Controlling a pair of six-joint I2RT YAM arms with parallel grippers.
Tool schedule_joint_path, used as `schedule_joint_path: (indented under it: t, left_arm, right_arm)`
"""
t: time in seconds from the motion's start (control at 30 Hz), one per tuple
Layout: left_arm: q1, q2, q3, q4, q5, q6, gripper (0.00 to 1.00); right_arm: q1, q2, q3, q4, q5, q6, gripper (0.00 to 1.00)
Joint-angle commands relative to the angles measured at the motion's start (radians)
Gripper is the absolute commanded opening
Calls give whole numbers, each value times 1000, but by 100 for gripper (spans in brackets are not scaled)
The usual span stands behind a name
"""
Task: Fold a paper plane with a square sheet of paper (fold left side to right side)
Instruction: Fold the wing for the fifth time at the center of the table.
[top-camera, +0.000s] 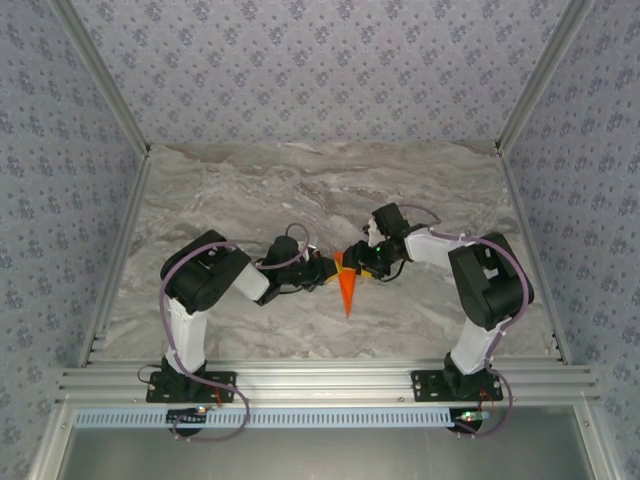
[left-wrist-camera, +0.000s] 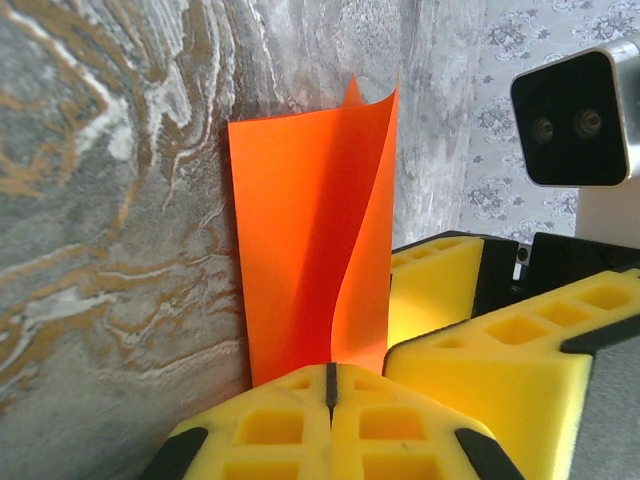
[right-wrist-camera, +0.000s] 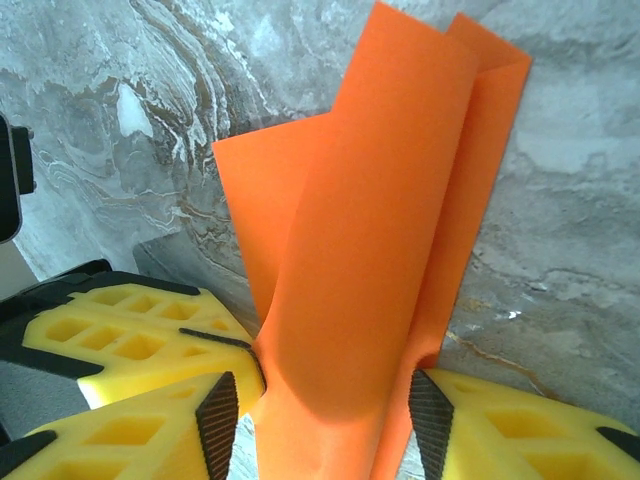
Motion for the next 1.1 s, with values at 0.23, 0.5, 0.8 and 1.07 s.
schedule_joint_path:
  t: [0.23, 0.5, 0.8, 1.07]
  left_arm:
    - [5, 19, -14, -15, -18, 41, 2]
    - [5, 0, -14, -46, -23, 56, 1]
    - [4, -31, -15, -90, -36, 80, 0]
    - [5, -27, -5, -95, -35, 87, 0]
  right_arm:
    - [-56, -188, -39, -63, 111, -54, 64]
    - [-107, -306, -137, 29, 37, -48, 62]
    - [-111, -300, -184, 121, -35, -30, 49]
    - [-89, -227, -181, 213, -81, 21, 28]
